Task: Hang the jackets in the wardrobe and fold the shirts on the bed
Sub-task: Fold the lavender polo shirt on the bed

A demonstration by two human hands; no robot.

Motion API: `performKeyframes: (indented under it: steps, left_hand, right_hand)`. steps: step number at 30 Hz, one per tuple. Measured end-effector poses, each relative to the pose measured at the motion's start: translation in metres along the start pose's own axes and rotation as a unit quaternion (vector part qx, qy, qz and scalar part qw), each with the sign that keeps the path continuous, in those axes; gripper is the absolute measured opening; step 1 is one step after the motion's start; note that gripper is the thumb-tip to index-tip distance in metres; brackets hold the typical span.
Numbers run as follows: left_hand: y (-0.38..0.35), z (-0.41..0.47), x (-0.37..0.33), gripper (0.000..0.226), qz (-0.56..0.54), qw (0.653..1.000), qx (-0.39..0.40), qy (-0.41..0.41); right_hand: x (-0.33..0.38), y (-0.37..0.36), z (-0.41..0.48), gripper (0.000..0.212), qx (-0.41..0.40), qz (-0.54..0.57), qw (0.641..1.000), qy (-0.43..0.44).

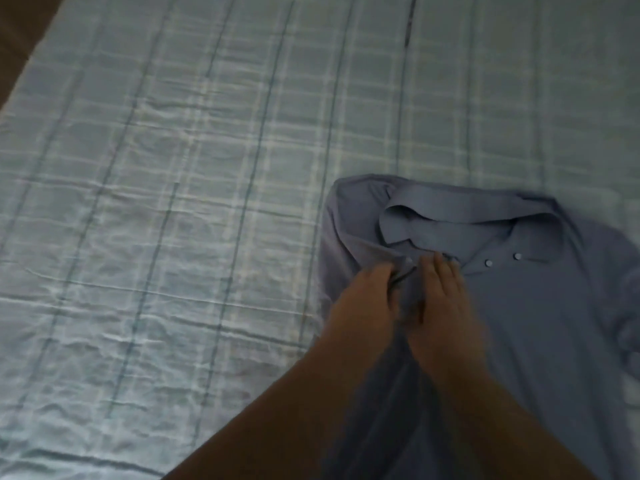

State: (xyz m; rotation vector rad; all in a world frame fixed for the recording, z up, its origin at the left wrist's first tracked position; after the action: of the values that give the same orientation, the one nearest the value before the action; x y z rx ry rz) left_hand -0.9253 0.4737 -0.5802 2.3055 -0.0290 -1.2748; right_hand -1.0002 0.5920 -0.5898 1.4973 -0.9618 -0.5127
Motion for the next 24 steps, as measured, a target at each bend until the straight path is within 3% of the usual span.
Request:
performKeyframes:
  steps: [6,9,11,15,20,24]
  left_hand:
    - [-0.046,-0.019,0.003,0.058,0.080,0.995,0.060,-0.019]
    - [-0.029,-0.041,0.005,0.039,0.133,0.980,-0.057,-0.133]
    - [-0.021,-0.053,0.014,0.045,0.203,0.958,-0.104,-0.172]
    - [-0.028,-0.063,0.053,0.066,0.331,0.932,-0.052,-0.137]
    - [-0.037,-0.067,0.076,0.074,0.340,0.929,-0.018,-0.144]
    - [-0.040,-0.069,0.071,0.071,0.346,0.929,-0.028,-0.126]
  right_hand:
    - [-0.032,0.005,-0.009,0.076,0.015,0.041,0.999,0.006]
    - [-0.024,0.005,-0.007,0.070,-0.001,0.046,0.998,0.031]
    - [-0.012,0.003,-0.003,0.061,-0.013,0.050,0.997,0.063]
    - [0.004,-0.018,0.003,0.057,0.026,-0.016,0.992,0.120]
    - [-0.004,-0.038,0.005,0.061,0.039,-0.102,0.988,0.113]
    - [0.000,-0.028,0.000,0.059,0.048,-0.062,0.992,0.096]
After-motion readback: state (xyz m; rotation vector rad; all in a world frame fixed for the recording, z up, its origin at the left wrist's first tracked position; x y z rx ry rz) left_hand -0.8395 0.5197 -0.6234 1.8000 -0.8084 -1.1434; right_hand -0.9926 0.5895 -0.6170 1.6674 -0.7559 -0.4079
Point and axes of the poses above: each hand's wrist, its own z-axis towards the middle knuckle, its own y-axis out of the back of the hand, x = y × z, the point moved 2 cm from there along z, towards the middle knuckle, and after that the axes turned 6 degrees about -z, right-handed, at the moved point
